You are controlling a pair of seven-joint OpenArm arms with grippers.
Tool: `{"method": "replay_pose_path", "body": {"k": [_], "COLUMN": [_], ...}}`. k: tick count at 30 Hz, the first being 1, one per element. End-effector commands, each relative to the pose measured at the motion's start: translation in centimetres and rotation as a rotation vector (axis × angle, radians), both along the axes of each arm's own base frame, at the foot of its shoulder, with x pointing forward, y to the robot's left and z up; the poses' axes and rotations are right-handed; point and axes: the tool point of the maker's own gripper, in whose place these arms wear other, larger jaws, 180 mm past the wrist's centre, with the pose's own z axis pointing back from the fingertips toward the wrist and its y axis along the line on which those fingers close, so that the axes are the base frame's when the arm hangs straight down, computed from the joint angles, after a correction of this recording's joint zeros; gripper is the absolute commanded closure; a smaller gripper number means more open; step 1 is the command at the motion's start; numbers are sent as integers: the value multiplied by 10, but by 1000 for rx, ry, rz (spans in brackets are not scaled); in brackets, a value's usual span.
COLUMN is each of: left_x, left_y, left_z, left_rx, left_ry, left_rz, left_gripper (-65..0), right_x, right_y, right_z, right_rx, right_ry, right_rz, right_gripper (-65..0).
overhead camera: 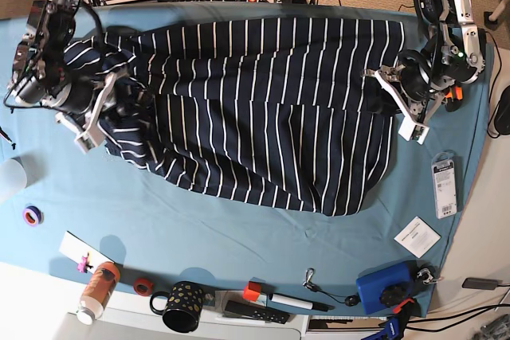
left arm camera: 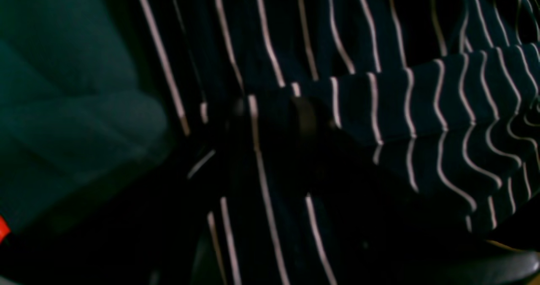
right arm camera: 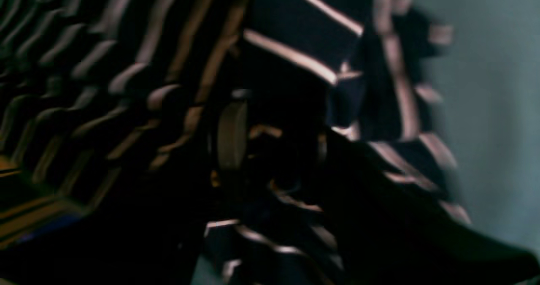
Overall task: Layout the t-shirt on the table in an organized manner, then fold the t-shirt properly
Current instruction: 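Pull the shirt side with the right gripper toward the shirt's hem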
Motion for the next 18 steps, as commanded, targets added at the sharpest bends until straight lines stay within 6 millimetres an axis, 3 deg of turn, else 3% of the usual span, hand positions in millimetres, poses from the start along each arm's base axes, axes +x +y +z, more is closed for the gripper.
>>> {"method": "replay_pose_path", "body": {"k": [1,6,12,18], "left_x": [8,7,7,8], "left_y": [1,1,1,1], "left_z": [11,11,11,11], "left_rx": [-5,-5,-5,-5], "left_ry": [-47,-46,-47,-47], "left_rz": [0,0,0,0], "left_gripper": [-192,-192,-192,-192], "right_x": [6,24,44,70], "right_y": [-1,10,8,-15], "right_z": [11,31,46,65], "right_rx": [6,92,72,-5], "right_ry": [-38,-174,-241,-294], "right_rz": [8,-3,-12,-127], "right_gripper": [-201,-201,-201,-201]}}
